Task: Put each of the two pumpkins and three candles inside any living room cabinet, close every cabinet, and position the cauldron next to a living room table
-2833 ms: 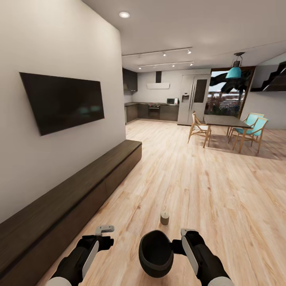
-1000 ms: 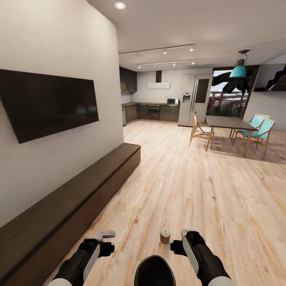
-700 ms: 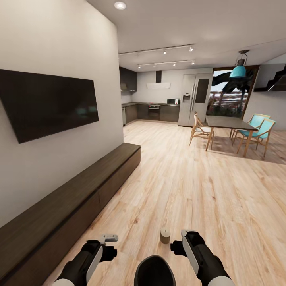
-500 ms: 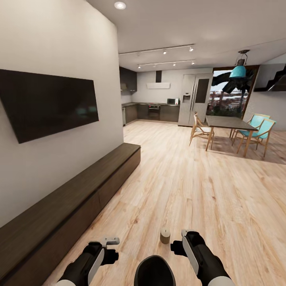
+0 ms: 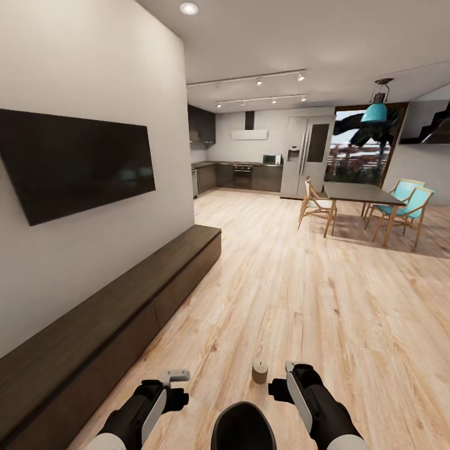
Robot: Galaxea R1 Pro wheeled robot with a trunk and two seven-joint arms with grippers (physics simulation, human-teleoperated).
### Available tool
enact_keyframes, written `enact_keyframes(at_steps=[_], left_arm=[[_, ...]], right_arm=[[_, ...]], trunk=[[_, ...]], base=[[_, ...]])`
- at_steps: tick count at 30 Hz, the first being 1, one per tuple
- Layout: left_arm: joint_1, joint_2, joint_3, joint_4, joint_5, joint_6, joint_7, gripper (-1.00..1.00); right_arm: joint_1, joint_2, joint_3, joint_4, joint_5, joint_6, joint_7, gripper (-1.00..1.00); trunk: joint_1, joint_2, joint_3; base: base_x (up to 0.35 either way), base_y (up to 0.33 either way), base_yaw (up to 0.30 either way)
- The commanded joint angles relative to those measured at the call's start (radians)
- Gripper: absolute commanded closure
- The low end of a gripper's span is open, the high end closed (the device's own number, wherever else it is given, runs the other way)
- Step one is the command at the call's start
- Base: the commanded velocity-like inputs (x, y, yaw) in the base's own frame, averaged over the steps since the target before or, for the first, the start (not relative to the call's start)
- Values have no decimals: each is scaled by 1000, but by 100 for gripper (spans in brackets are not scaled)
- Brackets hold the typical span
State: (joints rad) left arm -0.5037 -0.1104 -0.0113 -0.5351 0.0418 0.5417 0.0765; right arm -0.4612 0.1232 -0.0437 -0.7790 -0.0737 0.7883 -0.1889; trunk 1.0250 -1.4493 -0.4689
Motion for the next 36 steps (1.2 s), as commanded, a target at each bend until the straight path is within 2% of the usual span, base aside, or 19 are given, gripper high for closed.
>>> enact_keyframes(at_steps=[1, 6, 8, 12, 15, 26, 36], left_arm=[[0, 0, -1, -1, 5, 1, 5, -100], [-1, -4, -2, 12, 4, -11, 0, -100], [-1, -6, -2, 21, 4, -10, -5, -100], [-1, -11, -2, 31, 4, 0, -57, -100], [-2, -15, -2, 41, 4, 3, -93, -100], [-2, -20, -8, 40, 5, -23, -111, -100], [-1, -19, -9, 37, 8, -70, -98, -100]], right_arm=[[-1, 1, -2, -1, -8, 3, -7, -100], [-1, 5, 8, 2, -7, 3, -6, -100], [-1, 7, 33, 8, -8, 3, -6, -100], [-1, 10, 90, 37, -13, -3, -2, -100], [-1, 9, 107, 45, -16, -6, 2, -100], [-1, 5, 111, 47, -18, -9, 5, -100], [-1, 5, 111, 47, -18, -9, 6, -100]], trunk=[[0, -1, -1], [0, -1, -1], [0, -1, -1], [0, -1, -1], [0, -1, -1], [0, -1, -1], [0, -1, -1]], base=[[0, 0, 0], [0, 0, 0], [0, 0, 0], [0, 0, 0], [0, 0, 0], [0, 0, 0], [0, 0, 0]])
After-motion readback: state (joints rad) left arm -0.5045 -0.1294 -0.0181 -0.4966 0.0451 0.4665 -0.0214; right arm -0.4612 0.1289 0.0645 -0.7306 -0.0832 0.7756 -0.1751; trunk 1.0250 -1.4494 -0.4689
